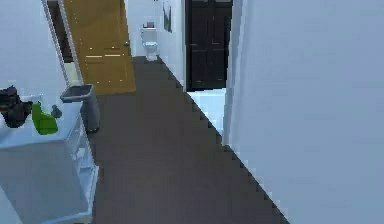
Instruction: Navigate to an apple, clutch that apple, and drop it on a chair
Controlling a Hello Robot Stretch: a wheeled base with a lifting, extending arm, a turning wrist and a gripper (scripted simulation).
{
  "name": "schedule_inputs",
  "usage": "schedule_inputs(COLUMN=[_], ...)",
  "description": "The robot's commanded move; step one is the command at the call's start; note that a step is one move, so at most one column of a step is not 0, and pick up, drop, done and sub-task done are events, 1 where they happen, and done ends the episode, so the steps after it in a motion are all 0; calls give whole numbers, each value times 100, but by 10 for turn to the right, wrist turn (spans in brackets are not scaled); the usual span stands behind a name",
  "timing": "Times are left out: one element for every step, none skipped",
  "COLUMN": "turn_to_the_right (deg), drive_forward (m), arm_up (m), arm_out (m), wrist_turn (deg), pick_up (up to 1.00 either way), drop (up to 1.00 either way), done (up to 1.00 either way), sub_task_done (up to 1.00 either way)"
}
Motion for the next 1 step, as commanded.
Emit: schedule_inputs(turn_to_the_right=[0], drive_forward=[100], arm_up=[0], arm_out=[0], wrist_turn=[0], pick_up=[0], drop=[0], done=[0], sub_task_done=[0])
